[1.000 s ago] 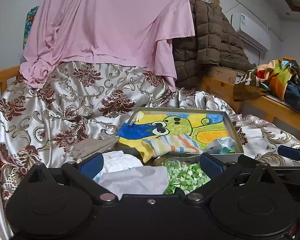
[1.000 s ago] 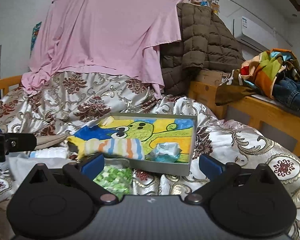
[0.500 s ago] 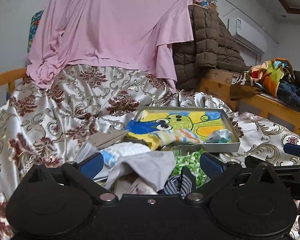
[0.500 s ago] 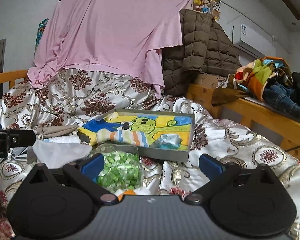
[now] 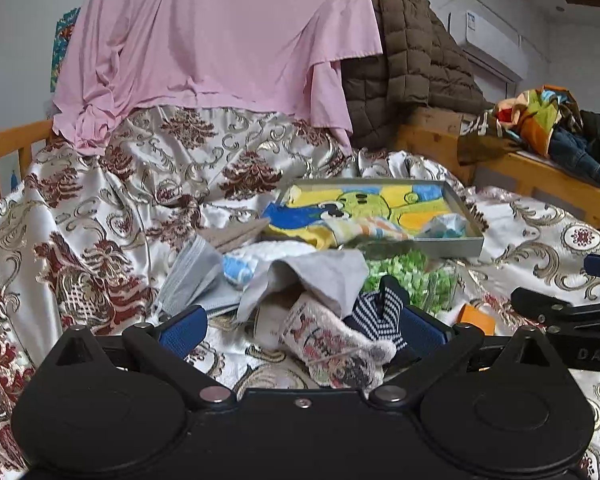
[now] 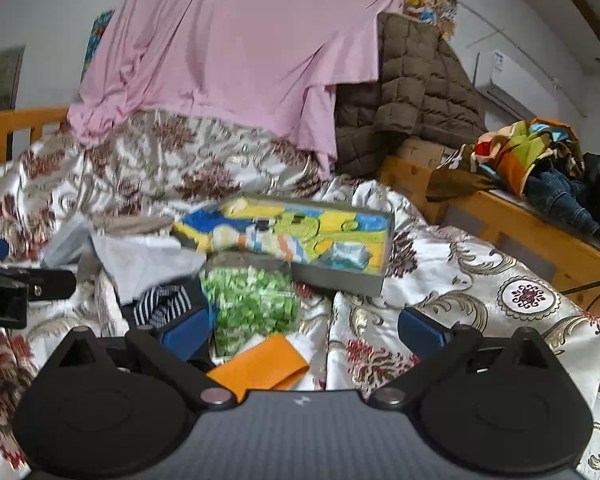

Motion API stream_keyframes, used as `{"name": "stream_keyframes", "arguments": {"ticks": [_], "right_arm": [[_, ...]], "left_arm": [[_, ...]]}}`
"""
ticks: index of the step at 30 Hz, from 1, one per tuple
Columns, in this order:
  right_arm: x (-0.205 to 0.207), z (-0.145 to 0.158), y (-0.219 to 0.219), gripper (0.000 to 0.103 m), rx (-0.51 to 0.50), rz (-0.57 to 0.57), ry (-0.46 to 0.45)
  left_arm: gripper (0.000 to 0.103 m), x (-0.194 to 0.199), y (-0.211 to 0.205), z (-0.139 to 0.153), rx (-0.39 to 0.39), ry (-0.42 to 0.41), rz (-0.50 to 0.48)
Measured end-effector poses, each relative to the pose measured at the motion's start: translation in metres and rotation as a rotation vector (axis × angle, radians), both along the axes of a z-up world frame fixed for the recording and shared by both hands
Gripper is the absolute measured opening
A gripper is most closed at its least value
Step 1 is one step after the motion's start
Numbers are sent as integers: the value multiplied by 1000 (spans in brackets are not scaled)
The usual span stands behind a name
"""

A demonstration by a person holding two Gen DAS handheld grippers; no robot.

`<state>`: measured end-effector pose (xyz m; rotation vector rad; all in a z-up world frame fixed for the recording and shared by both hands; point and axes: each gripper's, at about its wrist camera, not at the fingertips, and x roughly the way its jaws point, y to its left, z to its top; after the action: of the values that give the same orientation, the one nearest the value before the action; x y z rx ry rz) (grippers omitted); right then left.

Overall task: Organize soft objects
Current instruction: 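Move both grippers back over the pile toward the striped sock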

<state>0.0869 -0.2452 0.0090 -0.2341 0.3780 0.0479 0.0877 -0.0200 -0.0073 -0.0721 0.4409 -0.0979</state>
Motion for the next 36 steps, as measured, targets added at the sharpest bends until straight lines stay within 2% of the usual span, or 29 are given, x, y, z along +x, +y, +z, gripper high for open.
{"name": "stream_keyframes", "arguments": {"ticks": [9,17,21,25,27,32,36], "right_arm": [[12,-19,18,103,-85,57,92],[18,-32,32,103,-155,115,151],[21,-39,40,103,-209,125,129],[24,-47,52,103,-309,162,76],[26,-52,56,103,-352,187,66],[35,-58,61,103,-372,231,63],[43,-64,65,102,-399,284,55]], "left_arm": [[102,6,-3,-19,28,62,-47],[102,13,3,-26,-44,109,-62],[102,19,5,-27,-80,138,-45],[102,30,3,-27,-95,163,-52],[102,36,5,-27,-129,176,-54],[102,52,11,-30,-218,219,-22],[102,61,10,-33,-250,252,-25]]}}
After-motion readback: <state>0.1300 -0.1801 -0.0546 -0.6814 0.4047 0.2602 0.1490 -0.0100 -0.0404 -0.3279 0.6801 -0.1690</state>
